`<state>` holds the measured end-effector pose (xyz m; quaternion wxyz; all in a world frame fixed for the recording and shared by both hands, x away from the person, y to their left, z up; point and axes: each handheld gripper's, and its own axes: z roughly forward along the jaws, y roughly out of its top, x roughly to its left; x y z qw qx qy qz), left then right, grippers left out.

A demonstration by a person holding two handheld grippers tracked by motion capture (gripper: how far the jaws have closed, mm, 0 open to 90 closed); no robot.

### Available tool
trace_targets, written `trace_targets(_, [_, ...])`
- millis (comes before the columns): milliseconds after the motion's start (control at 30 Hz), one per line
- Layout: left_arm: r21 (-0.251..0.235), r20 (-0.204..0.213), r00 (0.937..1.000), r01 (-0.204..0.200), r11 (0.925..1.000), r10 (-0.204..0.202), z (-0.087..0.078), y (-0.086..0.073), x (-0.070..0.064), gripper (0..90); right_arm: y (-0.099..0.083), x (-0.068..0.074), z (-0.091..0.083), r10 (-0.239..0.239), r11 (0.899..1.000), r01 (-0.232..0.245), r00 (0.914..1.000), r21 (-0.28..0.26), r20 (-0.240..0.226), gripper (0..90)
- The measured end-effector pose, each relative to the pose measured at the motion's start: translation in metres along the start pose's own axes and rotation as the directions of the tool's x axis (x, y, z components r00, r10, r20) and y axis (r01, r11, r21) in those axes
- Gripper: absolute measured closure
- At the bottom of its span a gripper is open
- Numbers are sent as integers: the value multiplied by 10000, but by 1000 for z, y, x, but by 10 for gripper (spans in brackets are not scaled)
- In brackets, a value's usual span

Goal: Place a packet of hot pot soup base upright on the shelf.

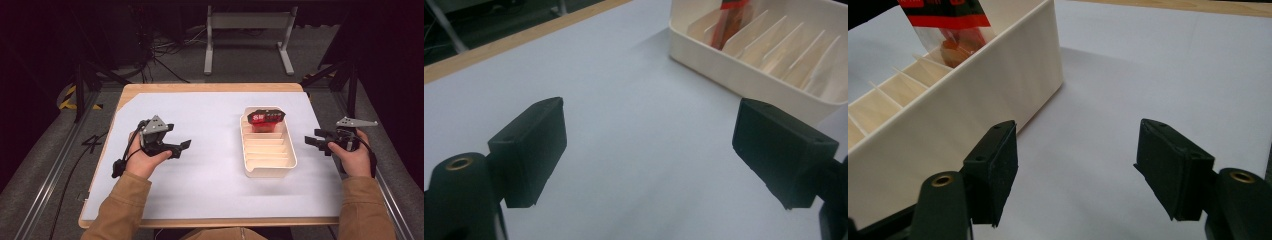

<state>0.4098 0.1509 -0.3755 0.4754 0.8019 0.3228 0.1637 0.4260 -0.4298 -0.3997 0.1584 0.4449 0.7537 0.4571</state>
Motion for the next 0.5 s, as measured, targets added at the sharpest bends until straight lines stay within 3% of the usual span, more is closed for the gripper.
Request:
trace_targets(67, [-76, -54, 9998, 177, 9998, -178, -1, -6, 2, 150, 0, 0, 1, -19, 10000, 19, 10000, 37, 9, 329])
trace_targets(100, [-115, -123, 9987, 485, 9988, -486, -3, -16, 7, 150, 0, 0, 1, -39, 10000, 39, 10000, 43, 20, 329])
trace_targets(167, [210, -194, 9981, 588, 9980, -584, -2, -23, 12, 150, 0, 1, 2, -49, 10000, 49, 10000, 76, 30, 329])
trace_targets(300, [166, -393, 9951, 914, 9957, -907, -8, -29, 21, 149, 0, 2, 3, -130, 9998, 130, 9999, 124, 18, 329])
trace_targets(500, [283, -468, 9945, 948, 9951, -934, -7, -31, 22, 149, 1, 3, 4, -146, 9998, 146, 9999, 134, 31, 330])
